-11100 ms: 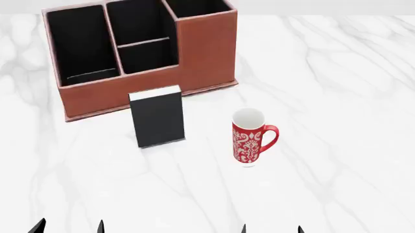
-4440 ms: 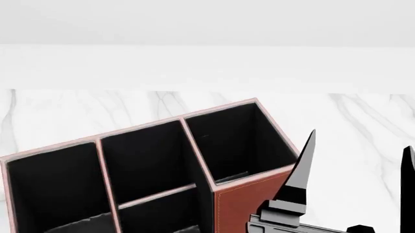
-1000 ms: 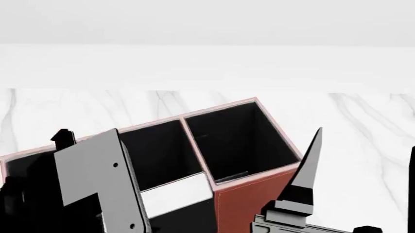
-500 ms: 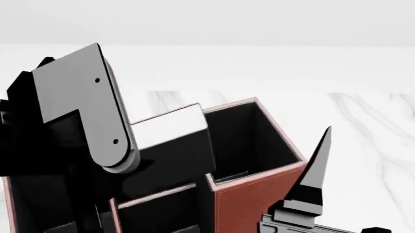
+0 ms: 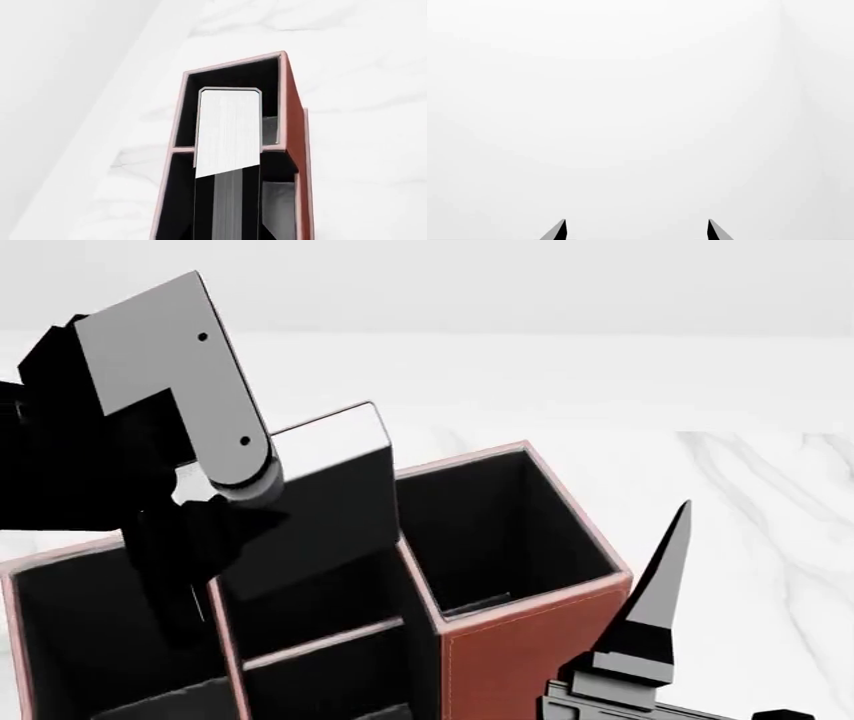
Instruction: Pick up the book and place it in the front compartment of the caddy.
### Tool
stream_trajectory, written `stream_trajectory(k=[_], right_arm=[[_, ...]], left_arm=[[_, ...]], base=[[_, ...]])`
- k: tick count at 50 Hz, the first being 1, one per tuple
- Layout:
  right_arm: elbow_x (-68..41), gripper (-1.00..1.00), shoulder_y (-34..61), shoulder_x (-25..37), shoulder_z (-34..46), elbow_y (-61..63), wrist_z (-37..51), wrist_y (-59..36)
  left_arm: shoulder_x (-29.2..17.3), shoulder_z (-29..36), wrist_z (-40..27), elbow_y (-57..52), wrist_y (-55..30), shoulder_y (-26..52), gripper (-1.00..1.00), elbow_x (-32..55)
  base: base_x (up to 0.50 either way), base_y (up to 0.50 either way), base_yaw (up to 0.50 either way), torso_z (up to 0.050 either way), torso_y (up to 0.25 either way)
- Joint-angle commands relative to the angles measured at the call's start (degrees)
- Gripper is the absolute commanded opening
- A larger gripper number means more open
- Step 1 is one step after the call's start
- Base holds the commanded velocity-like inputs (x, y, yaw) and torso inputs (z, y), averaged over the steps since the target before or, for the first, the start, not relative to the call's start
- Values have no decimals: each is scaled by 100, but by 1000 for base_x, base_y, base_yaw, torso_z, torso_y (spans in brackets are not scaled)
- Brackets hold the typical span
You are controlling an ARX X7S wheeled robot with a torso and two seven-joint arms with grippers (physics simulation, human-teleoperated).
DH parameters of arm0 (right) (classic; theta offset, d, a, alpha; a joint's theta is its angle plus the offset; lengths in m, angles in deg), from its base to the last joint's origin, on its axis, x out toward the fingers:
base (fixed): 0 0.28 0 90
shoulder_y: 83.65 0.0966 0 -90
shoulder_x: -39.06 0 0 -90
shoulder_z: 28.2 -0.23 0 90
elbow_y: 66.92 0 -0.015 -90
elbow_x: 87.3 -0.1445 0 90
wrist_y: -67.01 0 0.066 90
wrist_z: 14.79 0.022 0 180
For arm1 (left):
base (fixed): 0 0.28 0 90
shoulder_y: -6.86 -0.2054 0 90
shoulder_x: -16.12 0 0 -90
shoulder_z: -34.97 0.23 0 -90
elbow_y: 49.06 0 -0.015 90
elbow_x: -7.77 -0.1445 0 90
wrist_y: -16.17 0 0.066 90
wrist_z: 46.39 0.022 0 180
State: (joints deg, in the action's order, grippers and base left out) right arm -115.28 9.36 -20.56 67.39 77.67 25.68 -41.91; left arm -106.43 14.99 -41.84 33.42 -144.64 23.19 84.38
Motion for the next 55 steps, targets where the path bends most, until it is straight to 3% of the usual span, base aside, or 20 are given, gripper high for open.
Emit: stream_trajectory(k=[1,14,55], right_arm=[[107,100,26,-100,-68,-22,-187,18],[148,100,31,-103,9,-112,-202,72],[61,100,3,-29,-41,-167,-153,198]], left_arm=[[228,5,524,202,107,32,-100,-504],[252,472,1111,343,514,-32,-100,-1181],[547,796,1035,1160,1435,-976,-100,-1882]], base=[[0,0,0,0,0],[0,0,0,0,2],[0,0,0,0,1]])
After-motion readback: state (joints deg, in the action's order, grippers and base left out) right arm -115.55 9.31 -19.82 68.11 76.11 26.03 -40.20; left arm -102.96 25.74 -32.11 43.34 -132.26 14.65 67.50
